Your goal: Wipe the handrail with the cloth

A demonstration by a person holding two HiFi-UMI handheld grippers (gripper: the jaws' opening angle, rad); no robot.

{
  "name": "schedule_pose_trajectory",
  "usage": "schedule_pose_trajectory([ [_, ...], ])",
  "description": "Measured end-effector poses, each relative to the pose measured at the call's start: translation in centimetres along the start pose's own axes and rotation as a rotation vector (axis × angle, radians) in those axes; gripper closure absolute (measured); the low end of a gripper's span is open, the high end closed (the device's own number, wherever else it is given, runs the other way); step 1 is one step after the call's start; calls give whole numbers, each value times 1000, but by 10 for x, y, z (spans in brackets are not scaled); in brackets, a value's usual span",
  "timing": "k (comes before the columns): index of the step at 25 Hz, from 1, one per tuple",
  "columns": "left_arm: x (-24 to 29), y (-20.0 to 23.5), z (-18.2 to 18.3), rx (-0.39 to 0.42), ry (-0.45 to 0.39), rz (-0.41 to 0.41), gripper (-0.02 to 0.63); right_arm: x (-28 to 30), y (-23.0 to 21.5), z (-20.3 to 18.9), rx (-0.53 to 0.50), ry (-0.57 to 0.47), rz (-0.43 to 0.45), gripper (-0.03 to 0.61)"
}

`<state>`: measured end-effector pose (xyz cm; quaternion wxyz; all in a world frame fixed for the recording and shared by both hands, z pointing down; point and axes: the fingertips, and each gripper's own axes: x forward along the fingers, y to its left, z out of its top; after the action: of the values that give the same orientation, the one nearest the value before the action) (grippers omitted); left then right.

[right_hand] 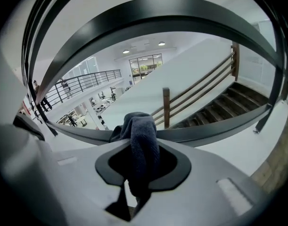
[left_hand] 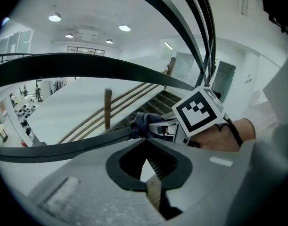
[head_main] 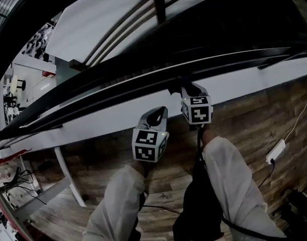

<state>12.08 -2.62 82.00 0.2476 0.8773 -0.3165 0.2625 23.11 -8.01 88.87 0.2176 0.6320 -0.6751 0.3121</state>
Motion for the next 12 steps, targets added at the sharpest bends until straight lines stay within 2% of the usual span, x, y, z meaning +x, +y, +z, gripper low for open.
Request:
schedule_pose_trajectory([
  [8,58,-71,19,57,32,-68,610,-19,-100,1,59,-34,-65,505],
  [12,81,-101,25,70,49,-97,611,-27,-135,0,85,-40,-83,505],
])
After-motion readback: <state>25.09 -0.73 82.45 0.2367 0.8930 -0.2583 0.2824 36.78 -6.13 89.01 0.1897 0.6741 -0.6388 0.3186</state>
